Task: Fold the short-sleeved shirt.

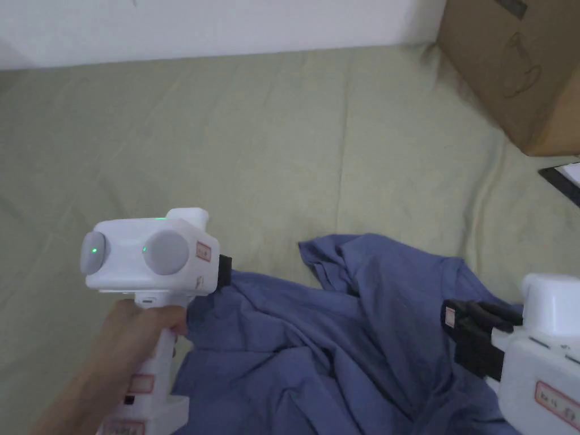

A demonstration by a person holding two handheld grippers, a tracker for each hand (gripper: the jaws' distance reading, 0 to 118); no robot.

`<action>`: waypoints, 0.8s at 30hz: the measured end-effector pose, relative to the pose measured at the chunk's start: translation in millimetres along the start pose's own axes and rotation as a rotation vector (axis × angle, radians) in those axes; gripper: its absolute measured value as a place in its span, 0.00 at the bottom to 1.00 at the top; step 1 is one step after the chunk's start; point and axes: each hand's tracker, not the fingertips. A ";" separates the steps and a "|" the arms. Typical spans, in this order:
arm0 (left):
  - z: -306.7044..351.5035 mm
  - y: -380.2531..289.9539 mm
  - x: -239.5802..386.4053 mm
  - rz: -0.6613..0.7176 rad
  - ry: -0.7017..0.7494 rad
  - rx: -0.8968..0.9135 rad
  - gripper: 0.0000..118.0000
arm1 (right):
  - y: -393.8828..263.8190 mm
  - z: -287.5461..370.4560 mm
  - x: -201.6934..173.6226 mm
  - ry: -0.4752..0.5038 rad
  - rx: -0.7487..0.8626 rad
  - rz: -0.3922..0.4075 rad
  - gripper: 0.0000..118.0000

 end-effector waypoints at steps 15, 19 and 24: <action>50.9 -26.2 1.4 -0.013 -0.067 0.074 0.05 | 111.0 -214.9 2.5 0.052 -0.374 0.305 0.93; 46.2 -28.3 -4.0 0.000 -0.068 0.059 0.05 | 92.5 -260.3 -8.5 0.036 -0.531 0.355 0.88; 42.7 -32.4 -6.2 0.004 -0.068 0.049 0.05 | 85.8 -250.9 -14.8 -0.001 -0.488 0.352 0.60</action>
